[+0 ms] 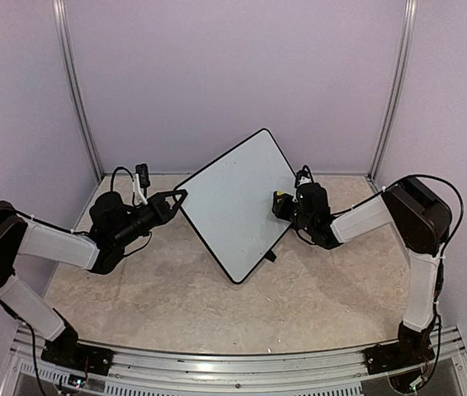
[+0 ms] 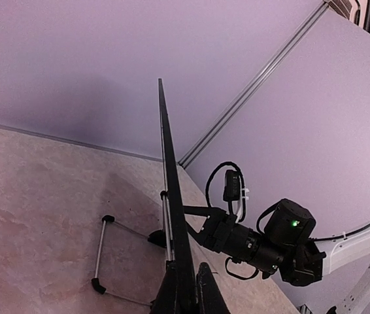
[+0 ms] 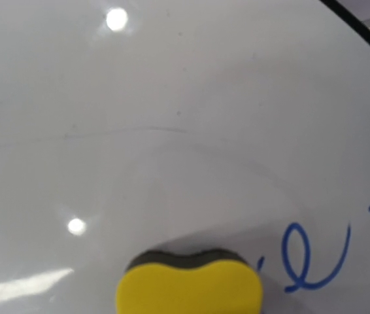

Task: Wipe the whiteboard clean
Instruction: Erase the whiteboard at the center of the board.

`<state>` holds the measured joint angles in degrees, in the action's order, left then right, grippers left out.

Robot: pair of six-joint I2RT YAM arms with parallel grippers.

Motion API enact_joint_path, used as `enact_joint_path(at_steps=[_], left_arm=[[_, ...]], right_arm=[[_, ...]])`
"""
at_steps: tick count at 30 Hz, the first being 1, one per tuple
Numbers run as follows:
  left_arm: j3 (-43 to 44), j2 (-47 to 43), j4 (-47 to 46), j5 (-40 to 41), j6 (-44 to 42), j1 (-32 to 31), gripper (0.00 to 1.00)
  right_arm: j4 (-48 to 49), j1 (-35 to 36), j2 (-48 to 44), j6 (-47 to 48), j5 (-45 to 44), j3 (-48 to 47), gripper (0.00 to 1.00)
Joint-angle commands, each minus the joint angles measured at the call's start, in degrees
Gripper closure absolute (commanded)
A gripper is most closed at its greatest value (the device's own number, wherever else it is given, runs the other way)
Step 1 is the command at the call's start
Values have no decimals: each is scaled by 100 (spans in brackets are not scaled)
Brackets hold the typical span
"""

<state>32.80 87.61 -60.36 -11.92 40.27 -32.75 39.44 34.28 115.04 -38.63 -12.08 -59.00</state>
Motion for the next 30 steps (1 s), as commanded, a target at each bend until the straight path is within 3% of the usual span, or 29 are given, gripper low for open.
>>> enact_joint_path(at_steps=[1, 18, 30], left_arm=[[25, -163, -565, -1024, -72, -181, 100], [34, -122, -572, -1038, -70, -172, 100], [42, -72, -616, -1058, -29, -144, 100]], right_arm=[[-649, -248, 24, -179, 311, -181, 100], [-1225, -914, 647, -73, 498, -1454, 100], [-678, -438, 219, 1, 619, -257, 100]])
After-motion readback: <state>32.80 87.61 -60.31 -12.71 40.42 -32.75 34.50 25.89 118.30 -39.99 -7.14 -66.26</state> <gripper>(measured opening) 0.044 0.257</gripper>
